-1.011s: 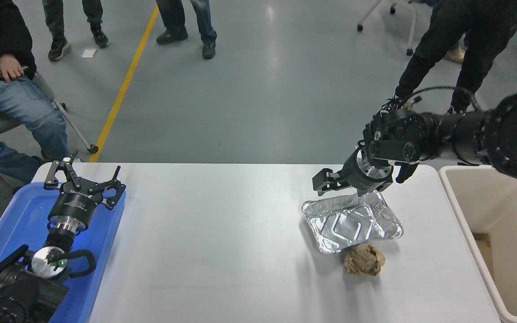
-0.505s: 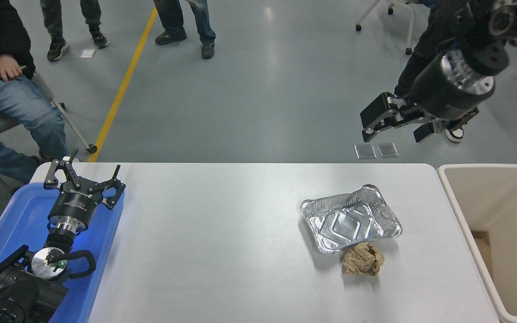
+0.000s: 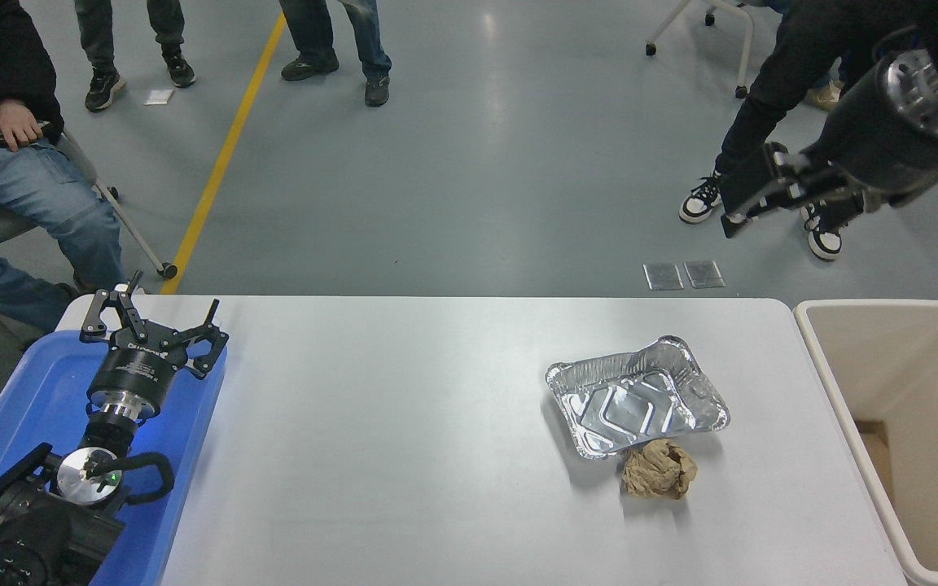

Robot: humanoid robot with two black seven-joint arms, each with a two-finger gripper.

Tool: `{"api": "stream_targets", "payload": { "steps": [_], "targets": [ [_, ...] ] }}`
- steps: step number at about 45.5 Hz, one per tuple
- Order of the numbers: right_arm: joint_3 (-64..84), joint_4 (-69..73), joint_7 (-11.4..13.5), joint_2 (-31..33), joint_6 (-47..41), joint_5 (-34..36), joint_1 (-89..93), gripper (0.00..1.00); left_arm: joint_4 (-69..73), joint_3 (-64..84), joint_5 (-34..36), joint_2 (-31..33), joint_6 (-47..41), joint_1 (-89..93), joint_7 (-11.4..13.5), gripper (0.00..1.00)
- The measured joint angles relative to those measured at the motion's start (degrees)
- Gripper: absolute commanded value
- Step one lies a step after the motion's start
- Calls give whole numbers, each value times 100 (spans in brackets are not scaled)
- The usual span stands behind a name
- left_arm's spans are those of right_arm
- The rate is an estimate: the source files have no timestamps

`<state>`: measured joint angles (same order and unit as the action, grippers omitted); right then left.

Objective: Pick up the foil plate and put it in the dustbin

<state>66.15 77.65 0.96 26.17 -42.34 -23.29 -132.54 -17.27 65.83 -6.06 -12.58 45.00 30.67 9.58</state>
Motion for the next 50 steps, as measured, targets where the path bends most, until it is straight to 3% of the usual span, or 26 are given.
{"api": "stream_targets", "payload": {
  "steps": [6,16,50],
  "targets": [
    [8,-399,3,-44,956,-545,1061,100,2,0,0,-1,0,1,0,99],
    [-291,-1181,6,-339,2057,-883,2810,100,1,0,3,0,0,0,0,99],
    [-1722,-3443,-6,-1256,3780,-1084,6360,99,-4,-13,8,-4,0,17,-6,99]
  ]
}}
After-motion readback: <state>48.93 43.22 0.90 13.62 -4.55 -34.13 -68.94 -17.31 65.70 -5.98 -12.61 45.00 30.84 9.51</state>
